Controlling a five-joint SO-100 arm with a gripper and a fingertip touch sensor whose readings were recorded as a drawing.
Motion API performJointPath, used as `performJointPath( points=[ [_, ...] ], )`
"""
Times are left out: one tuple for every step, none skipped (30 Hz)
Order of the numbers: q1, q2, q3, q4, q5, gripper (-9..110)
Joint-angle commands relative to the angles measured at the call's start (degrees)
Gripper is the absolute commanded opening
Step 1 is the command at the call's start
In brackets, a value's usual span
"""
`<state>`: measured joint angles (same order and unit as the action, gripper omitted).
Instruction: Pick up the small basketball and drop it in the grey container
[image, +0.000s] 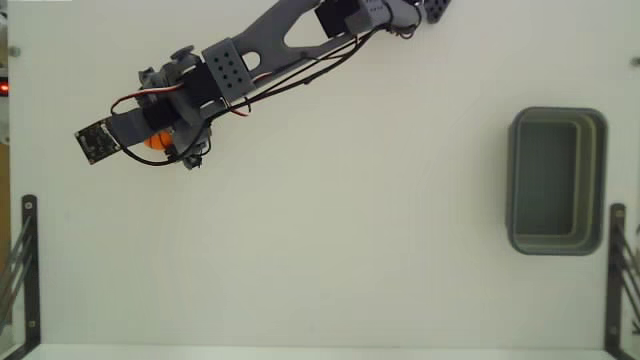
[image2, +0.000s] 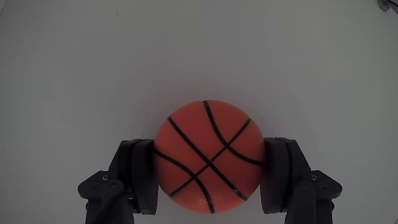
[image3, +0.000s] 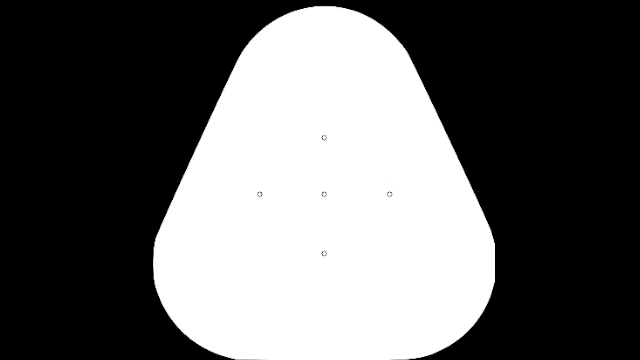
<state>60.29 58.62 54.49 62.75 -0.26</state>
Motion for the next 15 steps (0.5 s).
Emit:
performJointPath(
  points=[
    [-0.15, 2.65, -0.2, -1.37, 0.26, 95],
    [-0.15, 2.65, -0.2, -1.37, 0.26, 95],
    [-0.15, 2.65, -0.2, -1.37, 0.26, 94],
    [-0.15, 2.65, -0.2, -1.37, 0.26, 94],
    [-0.15, 2.65, -0.2, -1.37, 0.26, 94],
    [-0.15, 2.65, -0.2, -1.37, 0.26, 94],
    [-0.15, 2.65, -0.2, -1.37, 0.26, 93],
    [-0.15, 2.65, -0.2, -1.37, 0.26, 93],
    [-0.15, 2.65, -0.2, -1.37, 0.26, 93],
    [-0.15, 2.65, -0.2, -1.37, 0.26, 93],
    [-0.15, 2.65, -0.2, -1.37, 0.26, 92],
    [-0.15, 2.65, -0.2, -1.37, 0.26, 92],
    [-0.15, 2.65, -0.2, -1.37, 0.26, 92],
    [-0.15, 2.65, -0.2, -1.37, 0.26, 91],
    [-0.15, 2.65, -0.2, -1.37, 0.26, 91]
  ],
)
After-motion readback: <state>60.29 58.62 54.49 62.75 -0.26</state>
